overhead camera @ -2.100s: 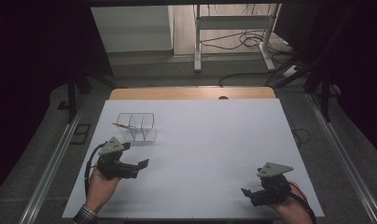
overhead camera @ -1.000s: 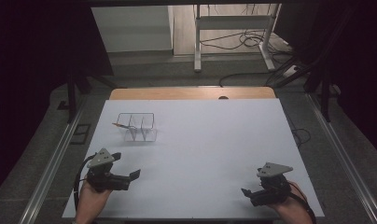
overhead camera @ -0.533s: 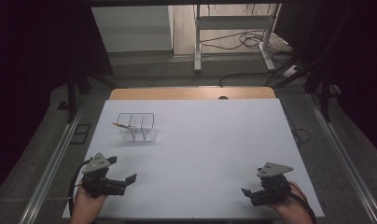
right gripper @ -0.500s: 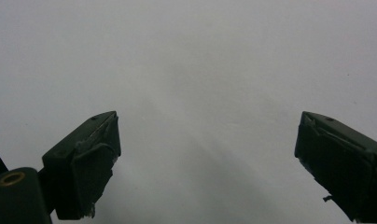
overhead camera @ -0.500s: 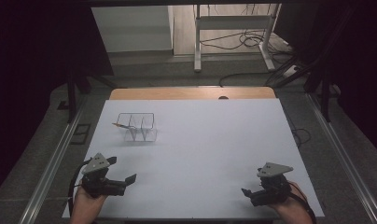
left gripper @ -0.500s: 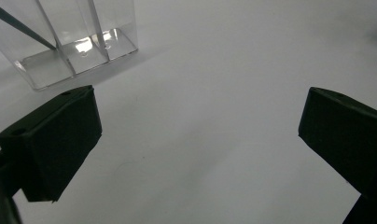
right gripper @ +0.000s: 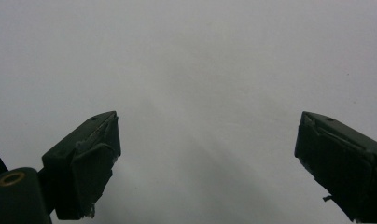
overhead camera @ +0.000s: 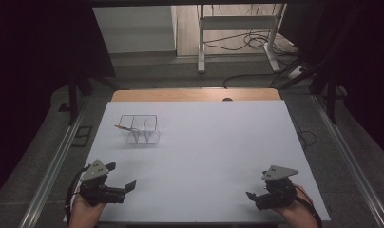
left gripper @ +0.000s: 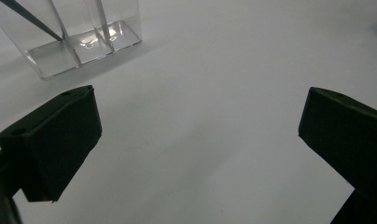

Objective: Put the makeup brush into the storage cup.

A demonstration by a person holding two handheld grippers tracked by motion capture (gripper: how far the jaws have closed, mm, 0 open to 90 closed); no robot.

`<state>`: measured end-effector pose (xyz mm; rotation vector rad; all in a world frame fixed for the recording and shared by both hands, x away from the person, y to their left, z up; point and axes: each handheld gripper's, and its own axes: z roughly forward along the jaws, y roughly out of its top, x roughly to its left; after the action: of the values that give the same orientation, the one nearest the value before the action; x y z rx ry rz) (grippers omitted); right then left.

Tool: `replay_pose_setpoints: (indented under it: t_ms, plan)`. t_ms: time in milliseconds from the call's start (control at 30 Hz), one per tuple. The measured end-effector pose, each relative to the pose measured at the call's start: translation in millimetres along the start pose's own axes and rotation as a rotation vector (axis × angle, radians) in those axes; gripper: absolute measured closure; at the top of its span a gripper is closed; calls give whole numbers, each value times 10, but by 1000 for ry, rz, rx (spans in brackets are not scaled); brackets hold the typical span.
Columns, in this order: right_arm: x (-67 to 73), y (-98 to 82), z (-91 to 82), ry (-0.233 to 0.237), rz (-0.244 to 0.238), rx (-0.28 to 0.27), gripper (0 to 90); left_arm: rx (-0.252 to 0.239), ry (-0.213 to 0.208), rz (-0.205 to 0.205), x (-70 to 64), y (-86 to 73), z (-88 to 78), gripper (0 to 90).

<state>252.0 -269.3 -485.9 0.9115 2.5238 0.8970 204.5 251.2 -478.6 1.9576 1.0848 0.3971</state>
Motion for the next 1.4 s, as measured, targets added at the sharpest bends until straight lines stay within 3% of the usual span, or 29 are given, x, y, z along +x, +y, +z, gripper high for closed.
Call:
replay_pose_setpoints:
  t_ms: [1400]
  plan:
    - [-4,-6,-1,-5,6,2,68,27,33,-6,-13,-205,-204,0]
